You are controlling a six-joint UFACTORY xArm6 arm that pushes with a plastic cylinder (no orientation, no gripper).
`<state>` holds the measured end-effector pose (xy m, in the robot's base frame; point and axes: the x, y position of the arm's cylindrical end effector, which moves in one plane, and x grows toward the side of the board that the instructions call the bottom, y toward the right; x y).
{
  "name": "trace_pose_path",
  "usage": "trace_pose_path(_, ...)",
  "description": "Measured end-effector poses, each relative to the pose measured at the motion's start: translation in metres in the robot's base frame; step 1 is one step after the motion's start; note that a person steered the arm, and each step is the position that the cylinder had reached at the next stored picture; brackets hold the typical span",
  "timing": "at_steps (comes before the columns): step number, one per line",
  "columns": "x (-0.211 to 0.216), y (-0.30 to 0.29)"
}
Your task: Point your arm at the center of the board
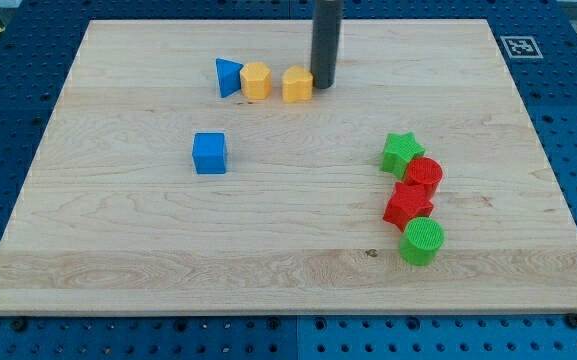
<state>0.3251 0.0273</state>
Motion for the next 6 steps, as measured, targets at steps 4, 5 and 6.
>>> trace_pose_path(4,0.016,0.054)
trace_pose_path(5,0.067,0.063)
trace_pose_path(6,0.092,0.023)
